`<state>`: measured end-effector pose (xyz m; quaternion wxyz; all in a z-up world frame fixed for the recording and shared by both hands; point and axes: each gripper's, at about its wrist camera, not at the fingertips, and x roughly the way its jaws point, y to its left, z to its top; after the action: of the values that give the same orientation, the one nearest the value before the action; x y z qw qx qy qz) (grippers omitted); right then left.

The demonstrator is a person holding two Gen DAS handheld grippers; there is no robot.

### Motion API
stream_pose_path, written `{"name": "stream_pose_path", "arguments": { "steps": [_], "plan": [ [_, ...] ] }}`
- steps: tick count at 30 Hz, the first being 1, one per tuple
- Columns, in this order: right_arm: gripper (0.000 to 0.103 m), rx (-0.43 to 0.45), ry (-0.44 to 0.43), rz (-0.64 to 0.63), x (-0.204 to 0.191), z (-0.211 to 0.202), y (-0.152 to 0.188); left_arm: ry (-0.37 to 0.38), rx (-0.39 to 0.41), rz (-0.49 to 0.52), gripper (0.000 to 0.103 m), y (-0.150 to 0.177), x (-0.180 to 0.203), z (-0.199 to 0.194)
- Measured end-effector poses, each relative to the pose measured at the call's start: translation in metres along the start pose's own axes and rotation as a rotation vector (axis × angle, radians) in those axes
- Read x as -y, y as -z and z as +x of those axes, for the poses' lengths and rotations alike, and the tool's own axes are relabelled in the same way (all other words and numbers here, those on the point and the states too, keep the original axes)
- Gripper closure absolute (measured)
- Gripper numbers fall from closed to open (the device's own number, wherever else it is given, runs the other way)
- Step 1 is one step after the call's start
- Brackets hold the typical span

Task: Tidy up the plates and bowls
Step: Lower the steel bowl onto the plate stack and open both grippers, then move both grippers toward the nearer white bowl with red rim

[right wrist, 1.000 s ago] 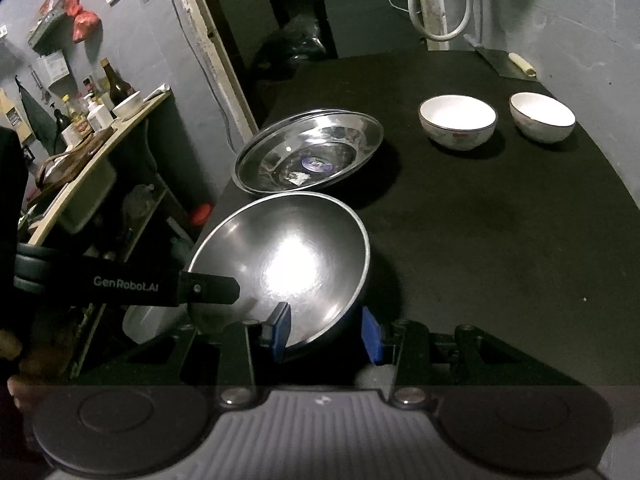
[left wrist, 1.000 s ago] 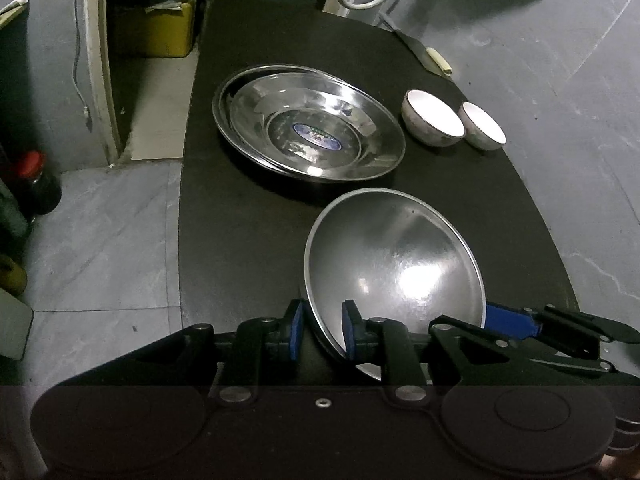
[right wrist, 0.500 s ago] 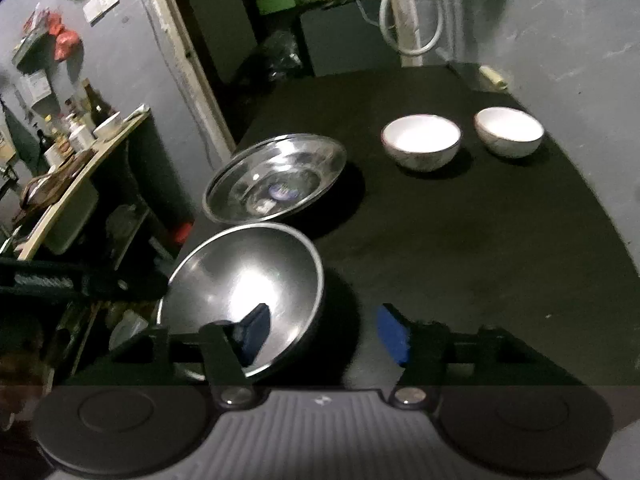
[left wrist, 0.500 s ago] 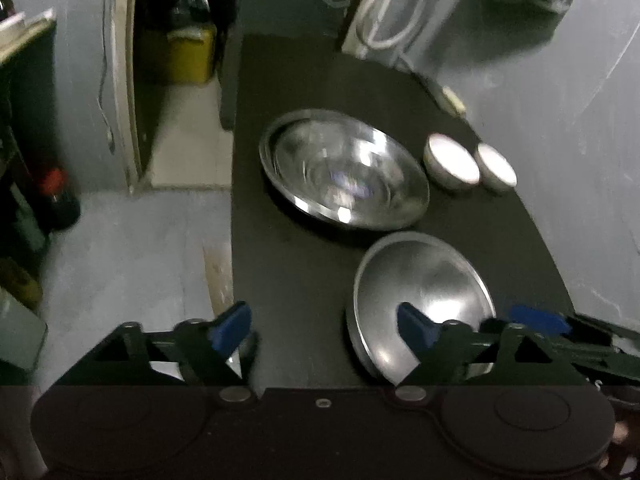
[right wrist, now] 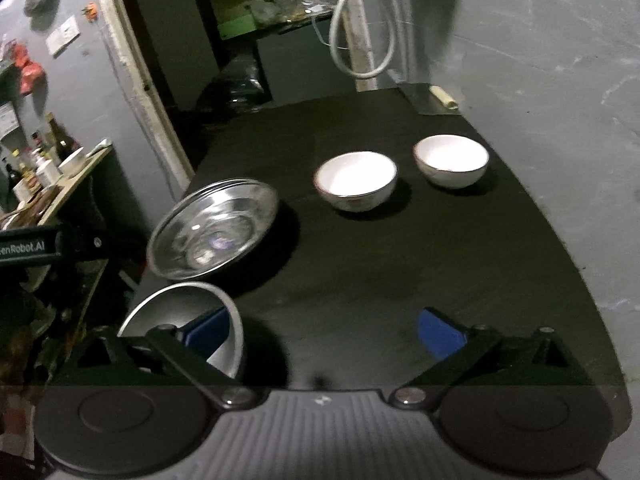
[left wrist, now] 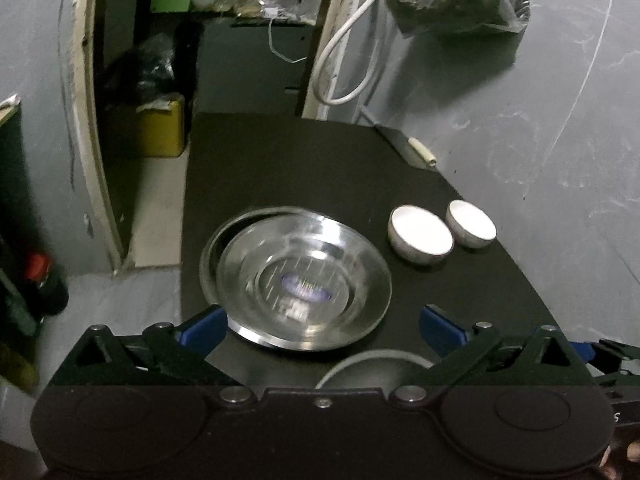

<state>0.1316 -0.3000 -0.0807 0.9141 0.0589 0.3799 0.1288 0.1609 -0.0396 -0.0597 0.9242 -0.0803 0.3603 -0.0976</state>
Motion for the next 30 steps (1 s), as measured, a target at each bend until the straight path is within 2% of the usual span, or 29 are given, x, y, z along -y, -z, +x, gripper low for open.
{"name": "stream_pose_path", "arguments": {
  "steps": [9,15,19,30],
  "plan": [
    [0.0,0.004,0.069,0.089,0.044,0.024,-0.033,0.014,-0.029,0.02,0.001,-0.046,0.018,0.067],
    [0.0,0.031,0.072,0.152,0.069,0.05,-0.068,0.015,-0.05,0.072,0.001,-0.078,0.037,0.125],
    [0.0,0.017,0.069,0.182,0.078,0.079,-0.083,0.012,-0.066,0.117,0.001,-0.095,0.048,0.161],
    [0.003,-0.025,0.012,0.235,0.089,0.124,-0.086,0.009,-0.136,0.201,0.001,-0.102,0.06,0.213]
  ]
}}
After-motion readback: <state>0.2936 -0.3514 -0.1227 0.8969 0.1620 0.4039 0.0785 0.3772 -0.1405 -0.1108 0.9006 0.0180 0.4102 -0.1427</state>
